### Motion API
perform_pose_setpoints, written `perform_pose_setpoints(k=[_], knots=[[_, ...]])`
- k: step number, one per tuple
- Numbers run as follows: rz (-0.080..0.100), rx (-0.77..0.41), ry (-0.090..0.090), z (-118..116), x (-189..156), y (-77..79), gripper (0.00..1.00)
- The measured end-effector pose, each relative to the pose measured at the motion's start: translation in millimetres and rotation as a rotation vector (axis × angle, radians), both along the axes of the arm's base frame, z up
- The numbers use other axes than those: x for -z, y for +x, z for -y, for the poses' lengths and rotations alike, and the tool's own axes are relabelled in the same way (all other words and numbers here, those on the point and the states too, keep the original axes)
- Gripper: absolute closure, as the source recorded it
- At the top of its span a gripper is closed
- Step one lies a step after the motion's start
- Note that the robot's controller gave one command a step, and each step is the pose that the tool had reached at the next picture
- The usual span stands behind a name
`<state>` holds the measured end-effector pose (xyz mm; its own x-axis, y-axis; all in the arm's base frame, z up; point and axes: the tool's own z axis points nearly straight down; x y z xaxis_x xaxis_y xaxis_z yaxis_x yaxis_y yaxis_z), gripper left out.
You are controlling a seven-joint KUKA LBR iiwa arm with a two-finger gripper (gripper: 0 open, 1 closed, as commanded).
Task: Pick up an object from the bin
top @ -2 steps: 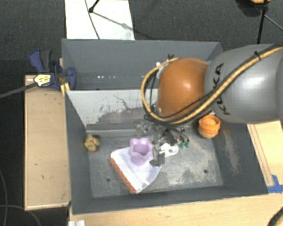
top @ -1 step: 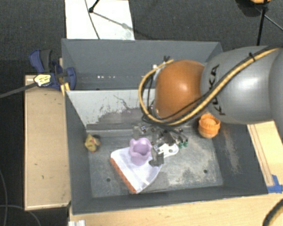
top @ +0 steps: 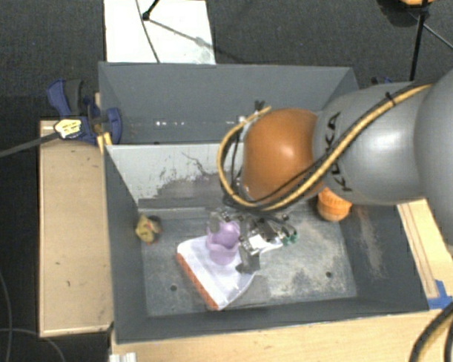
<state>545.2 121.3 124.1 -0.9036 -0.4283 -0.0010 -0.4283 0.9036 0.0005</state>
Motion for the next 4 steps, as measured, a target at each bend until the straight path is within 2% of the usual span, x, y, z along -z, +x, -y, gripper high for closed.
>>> perform_pose_setpoints(k=[1, 2, 4], knots=[[0.001, 0.111, 0.001, -3.2, 11.7, 2.9, 0.00], [0.019, -0.194, 0.006, -19.4, 40.8, 34.2, 1.00], [0.018, -0.188, 0.006, -19.4, 40.9, 34.1, 1.00]])
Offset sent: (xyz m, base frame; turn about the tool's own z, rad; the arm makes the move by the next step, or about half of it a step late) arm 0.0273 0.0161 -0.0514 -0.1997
